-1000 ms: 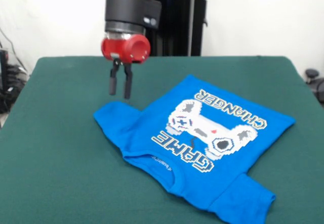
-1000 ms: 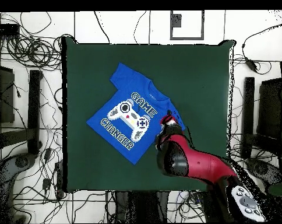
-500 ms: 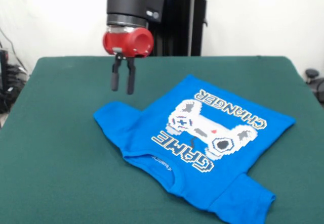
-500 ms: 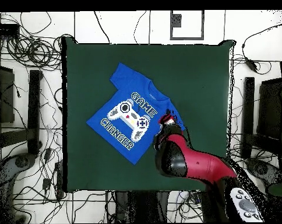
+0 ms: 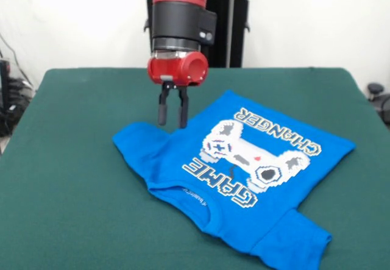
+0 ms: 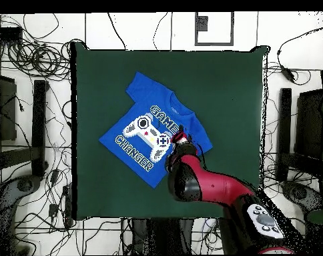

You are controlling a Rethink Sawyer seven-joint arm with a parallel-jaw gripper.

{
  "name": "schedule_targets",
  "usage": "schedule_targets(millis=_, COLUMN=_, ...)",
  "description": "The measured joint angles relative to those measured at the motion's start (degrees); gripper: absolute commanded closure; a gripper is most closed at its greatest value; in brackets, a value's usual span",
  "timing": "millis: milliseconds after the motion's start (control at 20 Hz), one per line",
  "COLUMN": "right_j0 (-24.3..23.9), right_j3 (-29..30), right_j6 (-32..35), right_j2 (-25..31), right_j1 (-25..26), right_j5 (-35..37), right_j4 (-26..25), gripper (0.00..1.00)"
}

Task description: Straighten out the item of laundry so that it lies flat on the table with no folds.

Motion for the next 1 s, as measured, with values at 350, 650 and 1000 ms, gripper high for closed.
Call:
schedule_targets(millis=350, right_j0=-2.44, right_j3=-0.01, right_j6=0.0, right_j2=-0.02, right_j1=2.69, right_j5=-2.52, right_j4=-2.23, gripper=0.0)
schedule_targets(millis=650, right_j0=-3.11, right_j3=-0.03, right_j6=0.0, right_j2=-0.02, right_j1=5.46, right_j5=-3.36, right_j4=-2.7, gripper=0.0)
schedule_targets(millis=1000, right_j0=-2.28, right_j3=-0.03, right_j6=0.0, right_j2=-0.27, right_j1=7.84, right_j5=-5.98, right_j4=-2.7, gripper=0.0)
